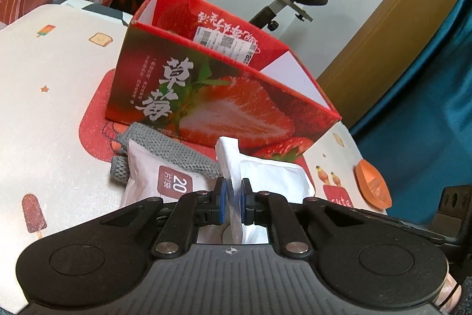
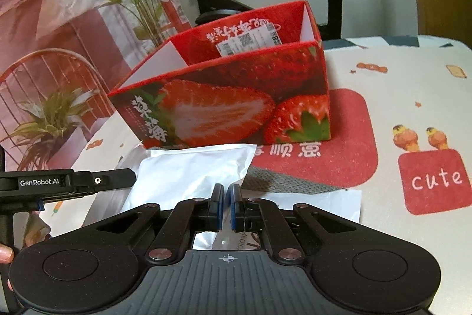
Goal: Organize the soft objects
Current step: 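Lift the white packet with both grippers and carry it over the red box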
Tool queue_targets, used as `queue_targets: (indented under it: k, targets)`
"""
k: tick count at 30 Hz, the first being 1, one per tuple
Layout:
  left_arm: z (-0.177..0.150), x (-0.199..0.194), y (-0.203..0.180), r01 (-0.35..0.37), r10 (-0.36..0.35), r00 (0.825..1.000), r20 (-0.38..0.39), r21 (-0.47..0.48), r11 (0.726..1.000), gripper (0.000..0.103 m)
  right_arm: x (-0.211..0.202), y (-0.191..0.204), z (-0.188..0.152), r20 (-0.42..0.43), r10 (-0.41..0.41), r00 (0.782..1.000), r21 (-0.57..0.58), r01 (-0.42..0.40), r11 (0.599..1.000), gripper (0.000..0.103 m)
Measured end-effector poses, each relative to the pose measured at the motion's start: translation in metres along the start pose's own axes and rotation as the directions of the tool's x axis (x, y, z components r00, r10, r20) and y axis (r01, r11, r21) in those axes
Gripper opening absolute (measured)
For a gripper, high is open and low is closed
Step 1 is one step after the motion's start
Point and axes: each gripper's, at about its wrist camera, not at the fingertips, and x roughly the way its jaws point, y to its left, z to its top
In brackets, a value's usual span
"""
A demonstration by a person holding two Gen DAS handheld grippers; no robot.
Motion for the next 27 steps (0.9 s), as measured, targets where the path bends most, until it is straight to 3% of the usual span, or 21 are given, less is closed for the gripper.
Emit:
queue_targets:
  k: [8,16,21,27]
  targets:
    - [0.024,-0.018,-0.011,0.069,-0.074,0.993,0.088,0.062,0.996,0.010,-0.015,0.006,0.018,0.072,0.016,0.997,-0.034,-0.014,0.999,0.005]
    - [0.077,-0.021,-0.028,0.097,-0.113,0.986,0.118,0.133,0.986,0.011,-0.024,0.015,0.068,0.176,0.036,0.984,-0.084,-0.021,0.996,0.005]
    - [0.108,-0.008,-0.039,0.064,-0.093,0.985,0.144,0.199,0.978,0.011,-0.016,0.015,0.097,0.224,0.029,0.974,-0.097,-0.007,0.995,0.005]
    - [0.151,0.029,-0.041,0.011,-0.042,0.989,0.144,0.211,0.977,0.011,0.009,0.006,0.134,0.275,0.022,0.961,-0.113,0.009,0.994,0.005]
